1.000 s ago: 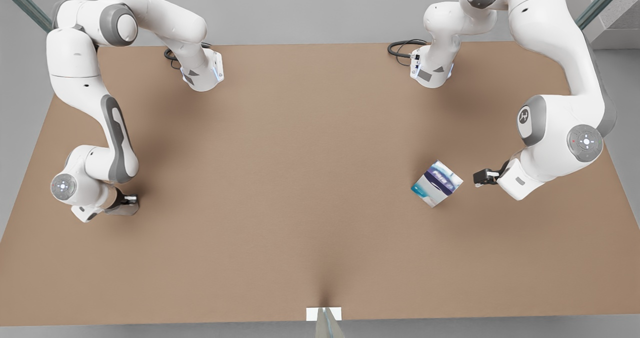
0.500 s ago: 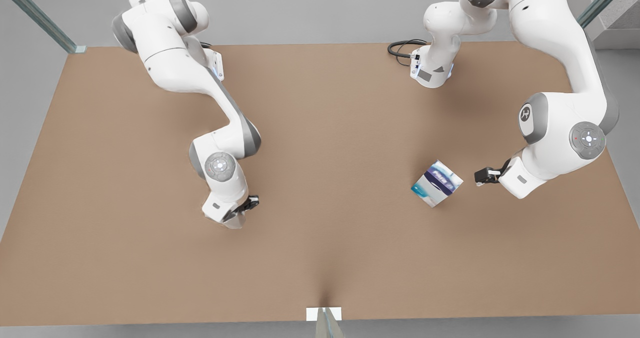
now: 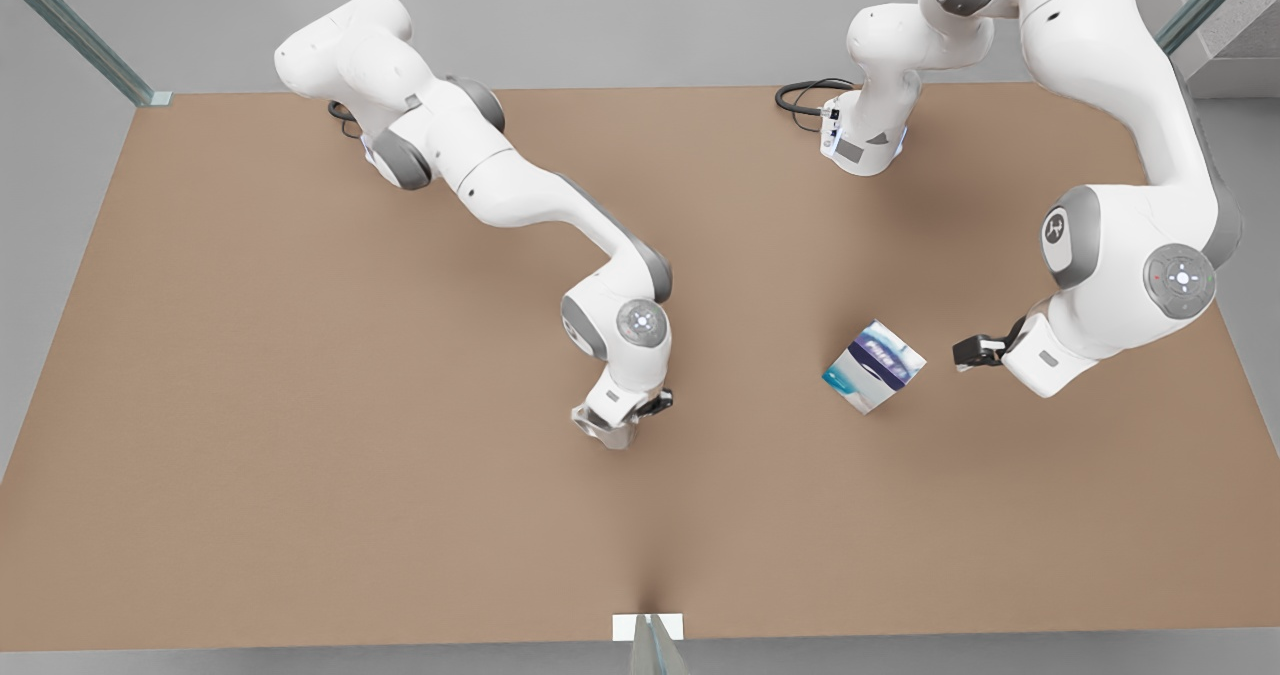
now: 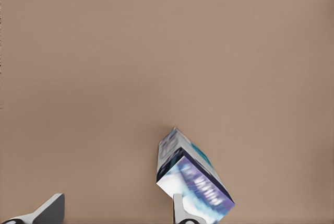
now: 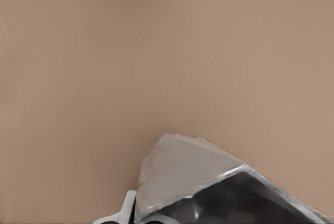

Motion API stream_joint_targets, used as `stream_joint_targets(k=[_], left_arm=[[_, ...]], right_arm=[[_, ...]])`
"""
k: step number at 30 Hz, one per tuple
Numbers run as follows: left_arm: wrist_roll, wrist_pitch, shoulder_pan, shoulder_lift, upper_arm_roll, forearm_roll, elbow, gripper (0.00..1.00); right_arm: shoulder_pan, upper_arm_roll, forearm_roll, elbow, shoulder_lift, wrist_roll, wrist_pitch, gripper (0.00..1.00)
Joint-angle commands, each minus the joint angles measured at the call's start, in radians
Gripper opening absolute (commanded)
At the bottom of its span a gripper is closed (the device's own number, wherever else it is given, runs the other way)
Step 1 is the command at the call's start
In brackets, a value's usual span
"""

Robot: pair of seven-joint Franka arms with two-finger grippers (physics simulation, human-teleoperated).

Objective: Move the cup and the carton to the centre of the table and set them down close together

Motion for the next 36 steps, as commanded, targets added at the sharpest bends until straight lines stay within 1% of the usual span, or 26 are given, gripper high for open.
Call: stream_joint_targets(k=[1, 4, 5, 6, 7, 8, 9, 10, 11, 12, 13, 14, 19, 25, 29, 31, 32, 33, 34, 35, 36], left_arm=[[0.0, 0.0, 0.001, 0.0, 0.001, 0.001, 0.0, 1.0], [-0.002, -0.006, 0.001, 0.0, 0.001, 0.001, -0.014, 1.0], [-0.006, 0.001, -0.001, 0.006, 0.001, 0.001, -0.028, 1.0], [-0.02, 0.001, -0.001, 0.006, 0.001, 0.001, -0.028, 1.0], [-0.066, 0.001, -0.005, 0.006, 0.001, 0.001, -0.029, 1.0], [-0.199, 0.001, -0.024, 0.006, 0.001, 0.001, -0.035, 1.0], [-0.236, 0.001, -0.022, -0.002, 0.001, -0.001, -0.064, 1.0], [-0.304, 0.006, -0.021, -0.017, 0.006, -0.007, -0.106, 1.0], [-0.368, 0.075, -0.021, -0.049, 0.009, -0.038, -0.181, 1.0], [-0.408, 0.178, -0.019, -0.106, 0.012, -0.053, -0.301, 1.0], [-0.463, 0.239, -0.019, -0.127, 0.022, -0.113, -0.354, 1.0], [-0.471, 0.276, -0.019, -0.137, 0.022, -0.165, -0.39, 1.0], [-0.472, 0.273, -0.025, -0.13, 0.022, -0.173, -0.414, 1.0], [-0.736, 0.293, -0.061, -0.104, 0.021, -0.177, -0.42, 1.0], [-0.747, 0.323, -0.064, -0.054, -0.005, -0.174, -0.42, 1.0], [-0.77, 0.326, -0.064, -0.046, -0.023, -0.174, -0.42, 1.0], [-0.788, 0.326, -0.065, -0.045, -0.031, -0.171, -0.42, 1.0], [-0.796, 0.326, -0.117, -0.037, -0.014, -0.168, -0.42, 1.0], [-0.798, 0.326, -0.119, -0.035, -0.011, -0.168, -0.422, 1.0], [-0.798, 0.326, -0.119, -0.028, -0.011, -0.165, -0.422, 1.0], [-0.798, 0.326, -0.119, -0.023, -0.011, -0.162, -0.422, 1.0]], right_arm=[[0.0, 0.0, -0.008, 0.0, 0.001, 0.002, -0.003, 0.21], [0.008, -0.007, -0.008, -0.001, 0.012, 0.001, 0.035, 0.21], [0.008, -0.009, -0.008, -0.001, 0.012, 0.001, 0.043, 0.32], [0.008, -0.009, -0.008, -0.001, 0.012, 0.001, 0.046, 0.37], [0.008, -0.011, -0.008, -0.001, 0.012, 0.001, 0.046, 0.45], [0.008, -0.015, -0.008, -0.001, 0.012, 0.001, 0.049, 0.66], [0.008, -0.017, -0.008, -0.003, 0.013, 0.002, 0.06, 0.67], [0.008, -0.017, -0.008, -0.003, 0.013, 0.002, 0.061, 0.71], [0.008, -0.017, -0.008, -0.003, 0.013, 0.004, 0.061, 0.77], [0.008, -0.017, -0.008, -0.003, 0.015, 0.004, 0.063, 0.86], [0.008, -0.017, -0.008, -0.005, 0.015, 0.004, 0.078, 0.96], [0.008, -0.024, -0.008, -0.005, 0.015, 0.004, 0.08, 0.99], [0.009, -0.027, -0.008, -0.008, 0.015, -0.007, 0.078, 1.0], [0.011, -0.029, -0.01, -0.005, 0.013, -0.007, 0.077, 1.0], [0.009, -0.029, -0.008, -0.005, 0.01, -0.008, 0.069, 1.0], [0.011, -0.026, -0.007, -0.001, -0.005, -0.008, 0.024, 1.0], [0.011, -0.023, -0.003, 0.002, -0.024, -0.008, -0.006, 1.0], [0.012, -0.021, -0.002, 0.002, -0.062, -0.008, -0.041, 1.0], [0.011, -0.021, 0.019, 0.0, -0.109, -0.008, -0.089, 1.0], [-0.047, -0.023, 0.065, -0.014, -0.212, -0.056, -0.179, 1.0], [-0.184, -0.027, 0.118, -0.107, -0.359, -0.143, -0.288, 1.0]])
